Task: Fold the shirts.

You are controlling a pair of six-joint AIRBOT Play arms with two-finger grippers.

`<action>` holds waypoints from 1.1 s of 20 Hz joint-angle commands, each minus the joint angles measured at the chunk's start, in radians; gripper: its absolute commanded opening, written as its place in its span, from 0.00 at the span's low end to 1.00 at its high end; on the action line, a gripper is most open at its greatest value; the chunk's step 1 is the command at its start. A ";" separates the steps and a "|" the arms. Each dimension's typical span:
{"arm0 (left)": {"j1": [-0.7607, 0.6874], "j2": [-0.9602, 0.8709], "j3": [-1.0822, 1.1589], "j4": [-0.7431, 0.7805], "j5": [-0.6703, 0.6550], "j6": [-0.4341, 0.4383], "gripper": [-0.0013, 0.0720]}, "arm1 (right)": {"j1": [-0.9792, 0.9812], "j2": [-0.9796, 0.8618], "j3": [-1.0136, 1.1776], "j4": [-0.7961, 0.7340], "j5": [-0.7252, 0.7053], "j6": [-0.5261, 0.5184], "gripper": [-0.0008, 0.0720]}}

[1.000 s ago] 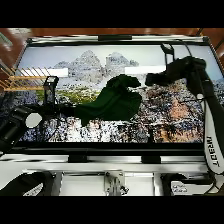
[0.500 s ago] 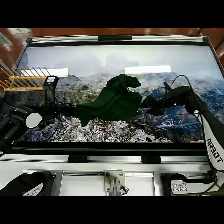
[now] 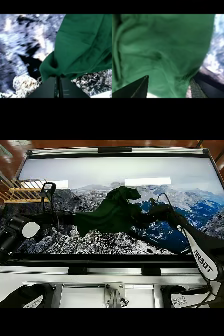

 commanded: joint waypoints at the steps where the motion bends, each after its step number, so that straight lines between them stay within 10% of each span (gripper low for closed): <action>1: 0.000 0.000 0.008 0.006 0.001 0.001 0.06 | 0.042 -0.005 -0.002 0.021 0.069 0.040 0.80; 4: 0.000 0.000 0.009 0.026 0.000 0.003 0.06 | 0.045 -0.001 0.002 0.023 0.060 0.032 0.12; 11: 0.000 0.002 0.356 0.157 -0.238 0.146 0.06 | -0.092 0.331 0.295 0.014 -0.150 -0.390 0.11; 22: -0.021 0.172 0.964 -0.023 -0.357 0.156 0.06 | -0.126 0.866 0.652 -0.141 -0.073 -0.254 0.11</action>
